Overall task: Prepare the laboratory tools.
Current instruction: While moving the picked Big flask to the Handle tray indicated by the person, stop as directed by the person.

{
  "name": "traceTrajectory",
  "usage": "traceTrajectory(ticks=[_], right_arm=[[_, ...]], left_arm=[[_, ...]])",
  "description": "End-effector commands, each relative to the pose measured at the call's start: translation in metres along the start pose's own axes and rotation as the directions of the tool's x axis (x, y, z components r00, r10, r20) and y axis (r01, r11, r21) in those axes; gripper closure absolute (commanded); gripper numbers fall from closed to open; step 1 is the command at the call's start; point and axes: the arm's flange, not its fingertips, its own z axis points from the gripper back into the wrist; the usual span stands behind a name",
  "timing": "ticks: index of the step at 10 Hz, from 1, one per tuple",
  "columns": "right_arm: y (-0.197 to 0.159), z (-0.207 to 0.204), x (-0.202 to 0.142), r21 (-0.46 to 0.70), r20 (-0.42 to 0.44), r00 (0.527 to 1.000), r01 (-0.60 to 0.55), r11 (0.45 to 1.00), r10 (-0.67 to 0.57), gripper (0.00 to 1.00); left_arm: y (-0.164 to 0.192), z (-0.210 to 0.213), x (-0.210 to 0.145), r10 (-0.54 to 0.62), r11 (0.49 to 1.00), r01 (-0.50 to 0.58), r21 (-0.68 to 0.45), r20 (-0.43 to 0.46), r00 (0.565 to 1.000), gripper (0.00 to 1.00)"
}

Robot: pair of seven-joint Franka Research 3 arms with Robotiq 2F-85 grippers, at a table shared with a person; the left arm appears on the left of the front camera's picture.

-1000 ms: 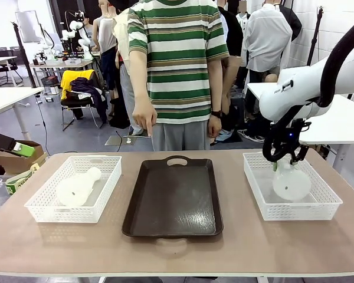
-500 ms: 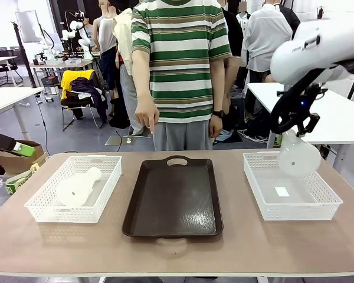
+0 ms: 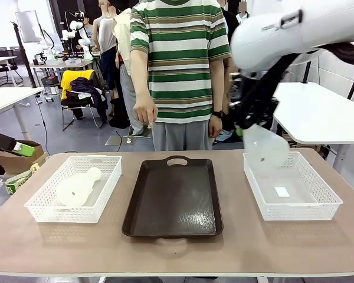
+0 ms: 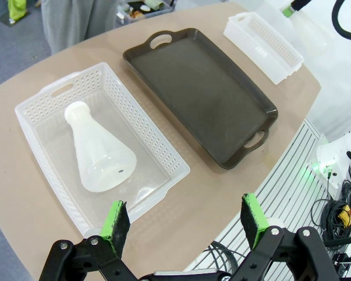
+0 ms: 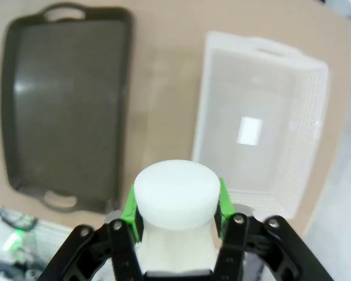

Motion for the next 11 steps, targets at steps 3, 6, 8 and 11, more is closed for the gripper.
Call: traceTrajectory(ticks=[3,6,8,11], right_arm=[[0.099,-0.024,0.033,-0.002,-0.045,0.982,-0.183,0.983,0.182,1.0],[0.159,-0.075,0.061,0.043,-0.126,0.965,-0.228,0.973,0.232,1.0],[0.171,-0.091,0.067,0.028,-0.163,0.959,-0.232,0.972,0.233,1.0],[0.167,-0.094,0.061,0.041,-0.159,0.959,-0.23,0.972,0.234,1.0]], left_arm=[[0.003,0.001,-0.001,-0.011,1.0,0.012,-0.02,0.013,1.0,0.0],[0.003,0.001,-0.001,-0.011,1.0,0.012,-0.02,0.013,1.0,0.0],[0.003,0.001,-0.001,-0.011,1.0,0.012,-0.02,0.013,1.0,0.0],[0.003,0.001,-0.001,-0.011,1.0,0.012,-0.02,0.013,1.0,0.0]])
